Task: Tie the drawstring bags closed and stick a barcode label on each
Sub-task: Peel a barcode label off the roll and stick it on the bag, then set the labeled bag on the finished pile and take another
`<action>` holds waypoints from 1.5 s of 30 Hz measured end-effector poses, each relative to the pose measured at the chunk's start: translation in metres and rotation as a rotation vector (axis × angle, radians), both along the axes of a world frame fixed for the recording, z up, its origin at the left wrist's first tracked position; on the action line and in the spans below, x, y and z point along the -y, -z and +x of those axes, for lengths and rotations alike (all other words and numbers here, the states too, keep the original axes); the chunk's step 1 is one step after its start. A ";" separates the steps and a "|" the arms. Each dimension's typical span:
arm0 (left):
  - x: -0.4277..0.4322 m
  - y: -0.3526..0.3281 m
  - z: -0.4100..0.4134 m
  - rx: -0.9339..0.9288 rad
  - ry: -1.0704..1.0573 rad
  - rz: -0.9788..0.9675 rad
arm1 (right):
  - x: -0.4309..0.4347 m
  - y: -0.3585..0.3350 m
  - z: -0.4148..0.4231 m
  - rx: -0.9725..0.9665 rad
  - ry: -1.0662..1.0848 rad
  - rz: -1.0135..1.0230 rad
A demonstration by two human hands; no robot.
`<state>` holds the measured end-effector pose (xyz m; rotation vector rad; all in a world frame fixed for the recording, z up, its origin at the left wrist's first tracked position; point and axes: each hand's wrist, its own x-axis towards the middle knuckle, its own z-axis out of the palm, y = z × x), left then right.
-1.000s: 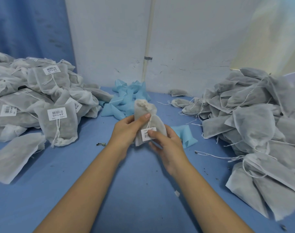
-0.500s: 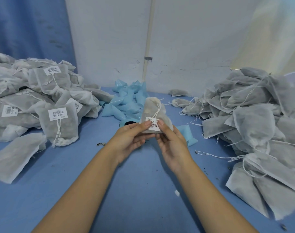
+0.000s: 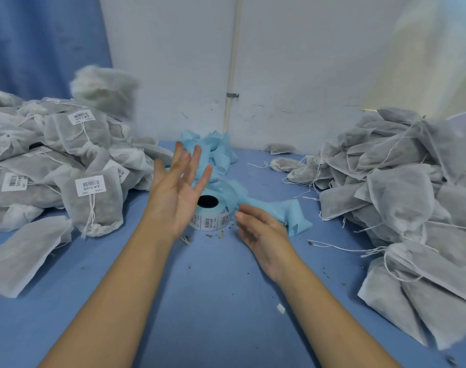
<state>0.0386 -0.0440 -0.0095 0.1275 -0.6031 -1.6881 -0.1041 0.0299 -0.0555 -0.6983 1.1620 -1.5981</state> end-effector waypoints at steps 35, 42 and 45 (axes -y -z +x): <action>-0.040 0.024 -0.108 0.920 0.105 -0.076 | 0.003 -0.007 -0.100 0.269 0.587 -0.131; -0.043 0.018 -0.092 0.849 0.049 0.041 | -0.002 -0.027 -0.051 -0.007 0.259 -0.198; -0.039 0.016 -0.083 0.848 0.011 0.045 | -0.004 -0.028 -0.032 -0.272 0.226 -0.207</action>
